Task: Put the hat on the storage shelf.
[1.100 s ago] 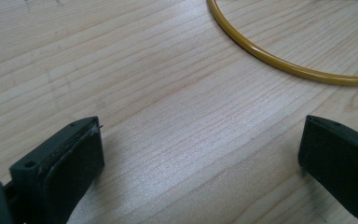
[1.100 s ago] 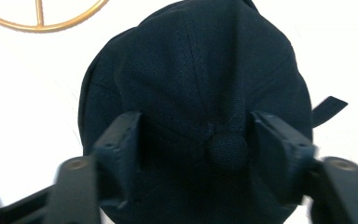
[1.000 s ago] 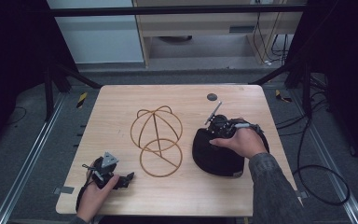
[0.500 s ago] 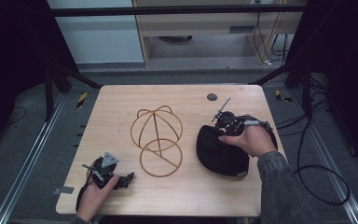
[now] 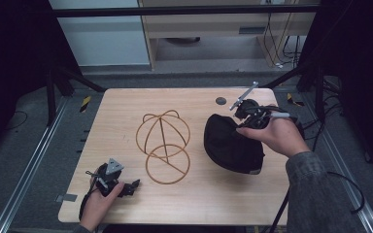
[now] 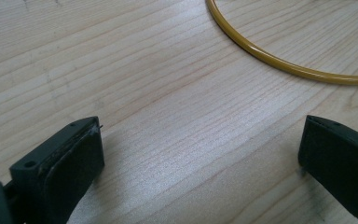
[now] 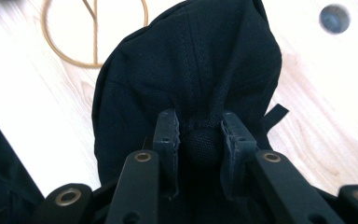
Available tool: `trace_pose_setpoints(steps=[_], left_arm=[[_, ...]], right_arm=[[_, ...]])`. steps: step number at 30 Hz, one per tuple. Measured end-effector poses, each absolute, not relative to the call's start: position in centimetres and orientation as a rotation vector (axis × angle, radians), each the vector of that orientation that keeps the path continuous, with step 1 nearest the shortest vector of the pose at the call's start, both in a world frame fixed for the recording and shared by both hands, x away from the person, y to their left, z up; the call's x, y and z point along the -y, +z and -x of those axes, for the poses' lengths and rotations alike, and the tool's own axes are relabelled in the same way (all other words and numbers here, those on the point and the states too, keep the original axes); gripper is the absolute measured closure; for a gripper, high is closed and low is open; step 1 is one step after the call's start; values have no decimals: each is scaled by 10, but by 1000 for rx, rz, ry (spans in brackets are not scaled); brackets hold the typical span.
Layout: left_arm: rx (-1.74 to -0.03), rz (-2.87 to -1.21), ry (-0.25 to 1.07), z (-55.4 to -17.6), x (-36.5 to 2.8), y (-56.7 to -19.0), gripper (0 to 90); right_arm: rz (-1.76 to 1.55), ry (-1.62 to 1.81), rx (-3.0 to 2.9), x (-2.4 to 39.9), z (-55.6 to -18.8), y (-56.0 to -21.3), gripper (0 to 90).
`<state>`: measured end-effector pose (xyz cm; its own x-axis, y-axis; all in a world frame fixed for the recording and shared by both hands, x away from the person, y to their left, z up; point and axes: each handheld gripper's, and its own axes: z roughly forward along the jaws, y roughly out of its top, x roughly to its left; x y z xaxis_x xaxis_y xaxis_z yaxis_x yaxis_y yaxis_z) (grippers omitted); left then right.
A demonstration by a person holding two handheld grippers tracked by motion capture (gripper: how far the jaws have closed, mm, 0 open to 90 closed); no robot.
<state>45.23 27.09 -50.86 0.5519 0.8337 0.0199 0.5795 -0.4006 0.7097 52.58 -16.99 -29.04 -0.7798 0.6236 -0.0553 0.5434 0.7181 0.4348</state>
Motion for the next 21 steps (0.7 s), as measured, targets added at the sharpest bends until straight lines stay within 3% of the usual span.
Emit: trace_pose_setpoints(steps=[21], left_arm=[[-1129, -2125, 496, -452, -271, -509, 0]], right_arm=[[-898, 741, -2653, 178, -506, -233, 717]])
